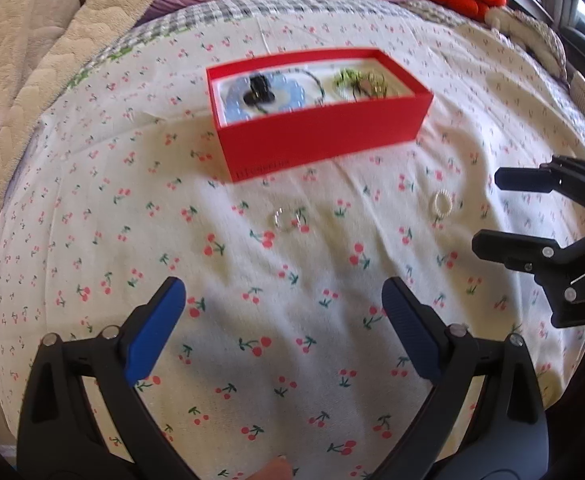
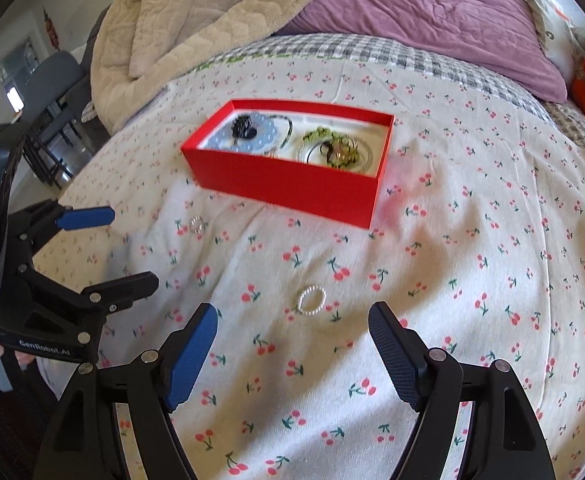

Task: Organize jewelry
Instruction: 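Withdraw both tools toward the silver ring and pearl ring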

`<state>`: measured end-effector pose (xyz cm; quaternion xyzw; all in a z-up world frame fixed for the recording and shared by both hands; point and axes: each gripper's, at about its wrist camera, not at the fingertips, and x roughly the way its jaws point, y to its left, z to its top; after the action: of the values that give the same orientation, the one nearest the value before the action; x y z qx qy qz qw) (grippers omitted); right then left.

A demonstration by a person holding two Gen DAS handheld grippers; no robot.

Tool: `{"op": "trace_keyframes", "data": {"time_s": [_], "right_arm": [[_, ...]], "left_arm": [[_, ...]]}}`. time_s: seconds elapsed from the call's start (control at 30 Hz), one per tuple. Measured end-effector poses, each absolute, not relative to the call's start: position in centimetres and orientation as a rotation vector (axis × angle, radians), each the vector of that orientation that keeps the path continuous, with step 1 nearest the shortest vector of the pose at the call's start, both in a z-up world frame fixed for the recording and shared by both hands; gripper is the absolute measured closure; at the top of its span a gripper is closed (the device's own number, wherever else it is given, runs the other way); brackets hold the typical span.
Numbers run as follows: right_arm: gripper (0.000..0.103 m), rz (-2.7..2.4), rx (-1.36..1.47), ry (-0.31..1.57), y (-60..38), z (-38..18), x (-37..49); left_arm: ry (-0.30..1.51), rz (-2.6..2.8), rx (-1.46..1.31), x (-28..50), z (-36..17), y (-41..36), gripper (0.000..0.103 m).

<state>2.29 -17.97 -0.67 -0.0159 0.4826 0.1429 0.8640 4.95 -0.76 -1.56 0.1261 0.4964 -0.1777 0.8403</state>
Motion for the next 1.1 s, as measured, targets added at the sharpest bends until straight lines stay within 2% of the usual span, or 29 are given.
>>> {"op": "trace_keyframes", "data": {"time_s": [0.33, 0.53, 0.9, 1.0, 1.1], "right_arm": [[0.024, 0.276, -0.123, 1.065, -17.8, -4.1, 1.7], [0.022, 0.267, -0.213, 1.036, -16.9, -4.6, 1.4], [0.021, 0.29, -0.262, 0.939, -16.1, -4.7, 2.1], [0.022, 0.308, -0.235, 0.929, -16.3, -4.4, 2.7], [0.027, 0.341, -0.201, 0.914, -16.5, -4.1, 3.0]], "left_arm": [[1.108, -0.371, 0.321, 4.8, -4.7, -0.6, 0.005], [1.096, -0.379, 0.302, 4.7, -5.4, -0.3, 0.0], [0.984, -0.433, 0.263, 5.3, -5.3, 0.0, 0.0], [0.967, -0.454, 0.235, 6.0, -5.1, 0.1, 0.005], [0.949, -0.467, 0.221, 6.5, -4.8, 0.1, 0.018]]}}
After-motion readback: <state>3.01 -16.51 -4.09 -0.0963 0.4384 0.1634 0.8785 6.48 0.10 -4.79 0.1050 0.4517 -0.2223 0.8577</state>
